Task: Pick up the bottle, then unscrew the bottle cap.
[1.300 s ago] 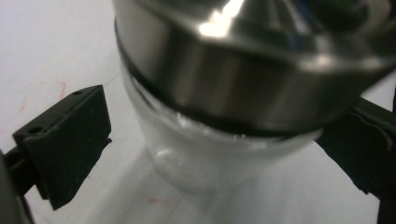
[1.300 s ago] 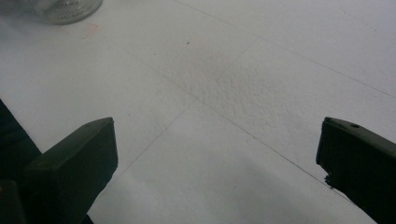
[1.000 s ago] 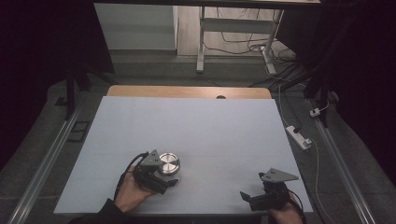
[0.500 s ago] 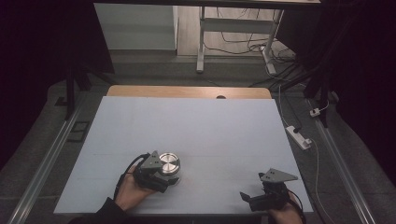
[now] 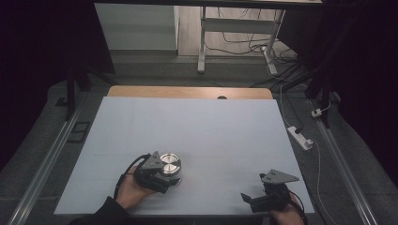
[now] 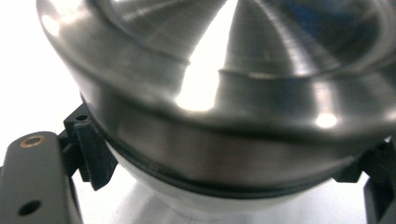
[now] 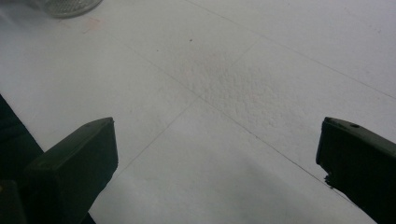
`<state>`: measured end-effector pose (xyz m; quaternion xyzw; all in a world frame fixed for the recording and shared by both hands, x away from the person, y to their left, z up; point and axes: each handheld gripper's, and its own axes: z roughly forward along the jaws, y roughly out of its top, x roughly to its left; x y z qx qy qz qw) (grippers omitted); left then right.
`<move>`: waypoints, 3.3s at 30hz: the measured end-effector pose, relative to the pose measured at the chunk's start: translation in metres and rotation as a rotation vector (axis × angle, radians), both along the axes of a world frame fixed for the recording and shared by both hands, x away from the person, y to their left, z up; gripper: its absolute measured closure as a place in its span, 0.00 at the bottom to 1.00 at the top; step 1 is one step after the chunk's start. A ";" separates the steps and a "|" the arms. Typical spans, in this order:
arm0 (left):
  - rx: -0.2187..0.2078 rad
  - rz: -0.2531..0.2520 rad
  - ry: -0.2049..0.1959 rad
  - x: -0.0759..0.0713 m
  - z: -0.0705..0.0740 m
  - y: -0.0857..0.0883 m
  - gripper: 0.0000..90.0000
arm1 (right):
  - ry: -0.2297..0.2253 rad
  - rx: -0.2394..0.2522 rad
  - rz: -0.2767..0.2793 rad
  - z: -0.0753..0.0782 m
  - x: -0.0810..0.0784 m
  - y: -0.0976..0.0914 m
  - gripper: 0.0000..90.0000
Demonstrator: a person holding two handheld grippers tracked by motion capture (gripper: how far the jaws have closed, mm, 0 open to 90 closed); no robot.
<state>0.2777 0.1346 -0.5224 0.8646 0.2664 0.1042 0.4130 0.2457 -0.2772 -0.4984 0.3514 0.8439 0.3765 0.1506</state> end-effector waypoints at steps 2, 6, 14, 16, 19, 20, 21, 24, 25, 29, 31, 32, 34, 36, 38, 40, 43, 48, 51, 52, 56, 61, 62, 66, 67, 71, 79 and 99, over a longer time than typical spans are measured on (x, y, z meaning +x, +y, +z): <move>0.000 0.006 0.003 0.000 0.001 -0.001 0.18 | 0.002 -0.001 0.002 0.000 0.000 0.000 0.00; -0.004 0.016 0.013 0.000 0.002 -0.001 0.18 | -0.001 -0.001 0.001 0.000 0.000 0.000 0.00; -0.014 0.020 -0.010 0.001 0.013 0.002 0.18 | -0.001 0.000 -0.003 0.000 0.000 0.000 0.00; -0.010 0.017 -0.015 0.002 0.016 0.002 0.18 | -0.002 0.001 -0.004 0.000 0.000 0.000 0.00; -0.006 0.016 -0.013 0.004 0.018 -0.002 0.18 | 0.002 0.004 -0.004 0.000 0.000 0.000 0.00; -0.004 0.011 -0.014 0.005 0.019 -0.003 0.18 | 0.002 0.004 -0.004 0.000 0.000 -0.001 0.00; -0.002 0.006 -0.019 0.005 0.021 -0.005 0.18 | 0.003 0.006 -0.006 0.000 0.000 0.000 0.00; 0.001 -0.009 -0.031 0.005 0.025 -0.009 0.18 | 0.001 0.005 -0.006 0.000 0.000 -0.001 0.00; -0.001 -0.013 -0.030 0.005 0.026 -0.010 0.18 | 0.001 0.006 -0.006 0.000 0.000 -0.001 0.00; 0.000 -0.024 -0.036 0.008 0.032 -0.015 0.18 | 0.003 0.008 -0.007 0.000 0.000 -0.001 0.00; -0.005 -0.028 -0.038 0.011 0.035 -0.016 0.18 | 0.005 0.008 -0.006 0.000 0.000 -0.001 0.00; -0.010 -0.030 -0.039 0.012 0.036 -0.016 0.18 | 0.005 0.009 -0.007 0.000 0.000 -0.001 0.00; -0.022 -0.029 -0.037 0.014 0.039 -0.017 0.18 | 0.005 0.009 -0.007 0.000 0.001 -0.001 0.00; -0.023 -0.034 -0.037 0.016 0.042 -0.018 0.18 | 0.006 0.010 -0.007 0.000 0.001 -0.001 0.00; -0.024 -0.040 -0.035 0.018 0.045 -0.020 0.18 | 0.006 0.009 -0.006 0.000 0.001 -0.001 0.00; -0.017 -0.050 -0.036 0.020 0.047 -0.023 0.18 | 0.007 0.009 -0.007 0.000 0.001 -0.001 0.00; -0.012 -0.066 -0.040 0.022 0.052 -0.028 0.18 | 0.011 0.009 -0.007 0.000 0.001 -0.001 0.00; -0.022 -0.080 -0.051 0.025 0.062 -0.036 0.18 | 0.009 0.010 -0.006 0.000 0.001 -0.001 0.01; -0.018 -0.087 -0.055 0.027 0.066 -0.039 0.18 | 0.013 0.016 -0.003 0.000 0.001 -0.001 0.01; -0.023 -0.083 -0.053 0.028 0.067 -0.039 0.18 | 0.012 0.018 -0.006 0.000 0.001 -0.002 0.01; -0.035 -0.085 -0.045 0.030 0.069 -0.041 0.18 | 0.016 0.028 -0.008 0.000 0.002 -0.003 0.00; -0.054 -0.082 -0.044 0.031 0.070 -0.041 0.18 | 0.019 0.024 -0.009 0.000 0.002 -0.003 0.00; -0.054 -0.080 -0.046 0.031 0.071 -0.041 0.18 | 0.019 0.024 -0.009 0.000 0.002 -0.003 0.00; -0.049 -0.078 -0.046 0.030 0.071 -0.040 0.18 | 0.016 0.028 -0.011 0.000 0.002 -0.004 0.00; -0.040 -0.081 -0.047 0.030 0.070 -0.040 0.18 | 0.014 0.028 -0.013 0.000 0.002 -0.004 0.00; -0.043 -0.080 -0.037 0.031 0.068 -0.041 0.18 | 0.010 0.038 -0.013 0.001 0.001 -0.004 0.00; -0.035 -0.086 -0.035 0.031 0.066 -0.043 0.18 | 0.028 0.081 0.002 0.004 0.002 0.000 0.00; -0.034 -0.086 -0.035 0.029 0.066 -0.045 0.18 | -0.041 0.152 0.157 0.031 0.002 0.041 0.00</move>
